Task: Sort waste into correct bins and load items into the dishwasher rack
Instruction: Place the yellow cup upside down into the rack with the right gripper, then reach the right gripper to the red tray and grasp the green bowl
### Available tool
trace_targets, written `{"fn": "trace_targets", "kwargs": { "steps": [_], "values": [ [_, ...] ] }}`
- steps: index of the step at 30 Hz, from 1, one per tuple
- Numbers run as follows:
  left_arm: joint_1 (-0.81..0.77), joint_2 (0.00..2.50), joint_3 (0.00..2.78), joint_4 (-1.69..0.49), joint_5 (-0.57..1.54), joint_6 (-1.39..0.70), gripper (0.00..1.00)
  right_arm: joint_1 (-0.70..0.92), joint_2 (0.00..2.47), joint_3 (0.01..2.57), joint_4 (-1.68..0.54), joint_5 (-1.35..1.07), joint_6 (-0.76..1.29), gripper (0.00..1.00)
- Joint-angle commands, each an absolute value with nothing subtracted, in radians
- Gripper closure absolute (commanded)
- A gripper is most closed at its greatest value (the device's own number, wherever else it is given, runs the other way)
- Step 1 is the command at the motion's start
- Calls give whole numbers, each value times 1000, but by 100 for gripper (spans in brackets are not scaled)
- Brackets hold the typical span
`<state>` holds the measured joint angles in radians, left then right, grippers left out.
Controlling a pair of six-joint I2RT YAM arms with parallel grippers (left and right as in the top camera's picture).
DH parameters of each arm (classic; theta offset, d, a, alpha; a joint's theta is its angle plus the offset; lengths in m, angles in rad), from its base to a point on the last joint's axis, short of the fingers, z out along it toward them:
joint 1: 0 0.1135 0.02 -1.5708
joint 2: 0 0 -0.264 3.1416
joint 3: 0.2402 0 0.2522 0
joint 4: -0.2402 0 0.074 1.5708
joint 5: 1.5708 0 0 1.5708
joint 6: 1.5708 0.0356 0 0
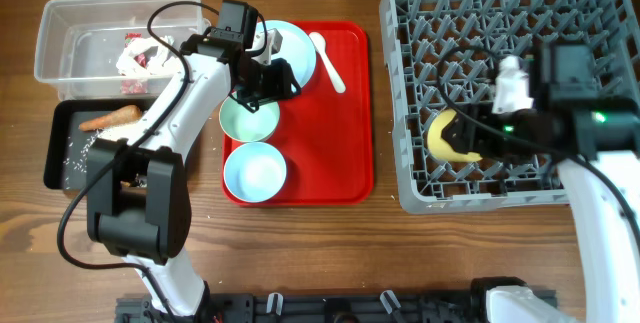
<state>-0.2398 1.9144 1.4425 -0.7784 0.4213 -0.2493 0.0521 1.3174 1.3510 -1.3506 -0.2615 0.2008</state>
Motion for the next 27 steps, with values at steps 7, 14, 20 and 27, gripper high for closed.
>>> {"fn": "trace_targets", "kwargs": {
  "steps": [7,14,20,27],
  "values": [
    [-240,1896,1455,-795,391,-240,54,102,1578,1340,-1437,-98,269,51],
    [-240,1896,1455,-794,391,-240,53,102,1630,1328,-1378,-114,263,41],
    [-240,1896,1455,-795,391,-240,50,102,1630,1328,-1330,-150,263,22],
    [-240,1896,1455,-794,391,-240,49,102,1619,1405,-1300,-191,263,21]
  ]
}}
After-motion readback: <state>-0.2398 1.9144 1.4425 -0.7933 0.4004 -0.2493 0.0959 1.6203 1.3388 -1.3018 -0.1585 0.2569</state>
